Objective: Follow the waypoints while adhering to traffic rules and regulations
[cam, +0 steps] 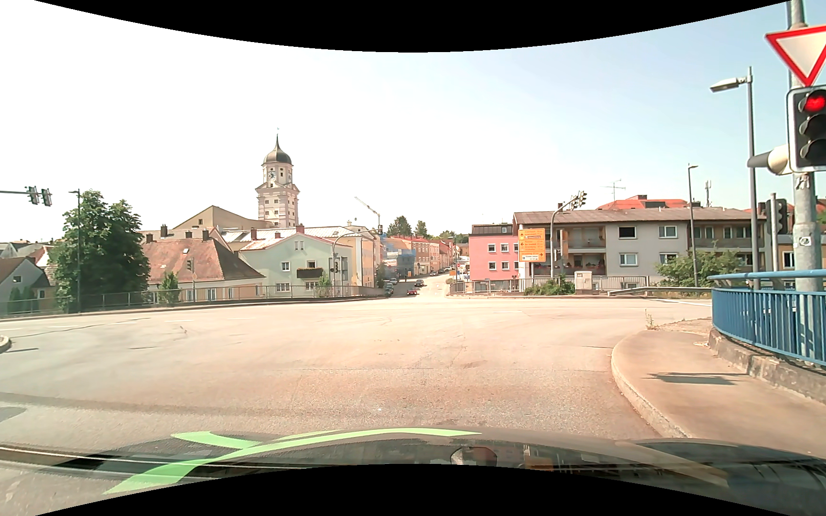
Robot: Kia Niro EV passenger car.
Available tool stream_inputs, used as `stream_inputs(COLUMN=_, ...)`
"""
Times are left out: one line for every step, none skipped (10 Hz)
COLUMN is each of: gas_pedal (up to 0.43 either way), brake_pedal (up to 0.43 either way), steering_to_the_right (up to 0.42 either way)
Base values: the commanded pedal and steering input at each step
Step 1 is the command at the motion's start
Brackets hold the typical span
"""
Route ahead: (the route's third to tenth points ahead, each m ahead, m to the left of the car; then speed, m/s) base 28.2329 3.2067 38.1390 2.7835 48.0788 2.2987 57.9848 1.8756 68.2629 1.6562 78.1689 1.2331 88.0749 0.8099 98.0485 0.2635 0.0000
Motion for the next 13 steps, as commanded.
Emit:
stream_inputs(gas_pedal=0.0, brake_pedal=0.287, steering_to_the_right=-0.008)
stream_inputs(gas_pedal=0.0, brake_pedal=0.287, steering_to_the_right=-0.008)
stream_inputs(gas_pedal=0.0, brake_pedal=0.287, steering_to_the_right=-0.008)
stream_inputs(gas_pedal=0.0, brake_pedal=0.287, steering_to_the_right=-0.008)
stream_inputs(gas_pedal=0.0, brake_pedal=0.287, steering_to_the_right=-0.008)
stream_inputs(gas_pedal=0.0, brake_pedal=0.287, steering_to_the_right=-0.008)
stream_inputs(gas_pedal=0.0, brake_pedal=0.287, steering_to_the_right=-0.008)
stream_inputs(gas_pedal=0.0, brake_pedal=0.287, steering_to_the_right=-0.008)
stream_inputs(gas_pedal=0.0, brake_pedal=0.287, steering_to_the_right=-0.008)
stream_inputs(gas_pedal=0.0, brake_pedal=0.293, steering_to_the_right=-0.008)
stream_inputs(gas_pedal=0.0, brake_pedal=0.287, steering_to_the_right=-0.008)
stream_inputs(gas_pedal=0.0, brake_pedal=0.287, steering_to_the_right=-0.008)
stream_inputs(gas_pedal=0.0, brake_pedal=0.287, steering_to_the_right=-0.008)
